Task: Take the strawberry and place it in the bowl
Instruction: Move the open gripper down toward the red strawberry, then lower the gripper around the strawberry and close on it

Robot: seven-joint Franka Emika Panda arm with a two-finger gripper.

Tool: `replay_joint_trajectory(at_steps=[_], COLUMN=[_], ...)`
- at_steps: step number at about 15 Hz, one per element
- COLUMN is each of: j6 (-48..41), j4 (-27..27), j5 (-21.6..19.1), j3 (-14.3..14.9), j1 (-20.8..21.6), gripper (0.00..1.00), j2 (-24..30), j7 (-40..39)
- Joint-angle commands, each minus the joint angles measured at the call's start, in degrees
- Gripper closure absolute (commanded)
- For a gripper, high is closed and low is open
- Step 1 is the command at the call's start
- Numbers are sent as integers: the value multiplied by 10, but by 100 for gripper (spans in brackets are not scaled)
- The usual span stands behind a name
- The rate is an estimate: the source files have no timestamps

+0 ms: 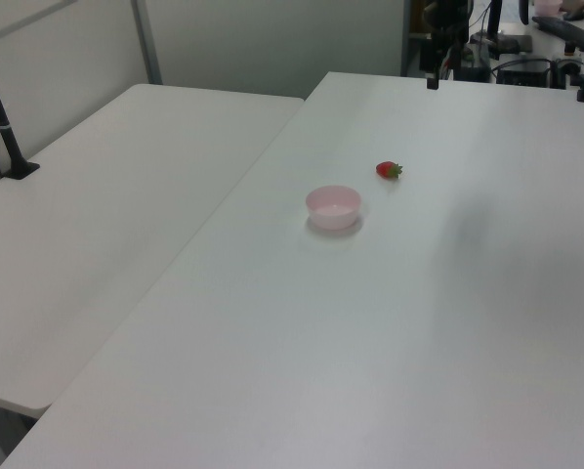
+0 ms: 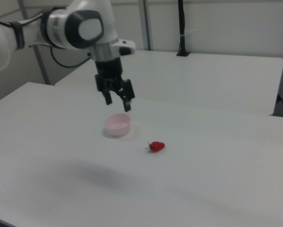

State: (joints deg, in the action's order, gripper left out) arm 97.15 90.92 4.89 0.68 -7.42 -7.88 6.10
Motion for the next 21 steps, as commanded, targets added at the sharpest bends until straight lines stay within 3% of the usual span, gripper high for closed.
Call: replay_joint_trajectory(at_steps=[1, 5, 11, 14, 19, 21], j6=[49, 145, 237, 298, 324, 323], j4=[-25, -26, -26, -26, -25, -25], j5=[-32, -31, -25, -24, 20, 31], j3=[2, 2, 3, 3, 0, -1], j1=[-28, -35, -40, -40, -34, -31], gripper=[0, 0, 7, 18, 35, 49], j2=[-73, -135, -206, -232, -260, -265], j7=[62, 179, 216, 238, 273, 271])
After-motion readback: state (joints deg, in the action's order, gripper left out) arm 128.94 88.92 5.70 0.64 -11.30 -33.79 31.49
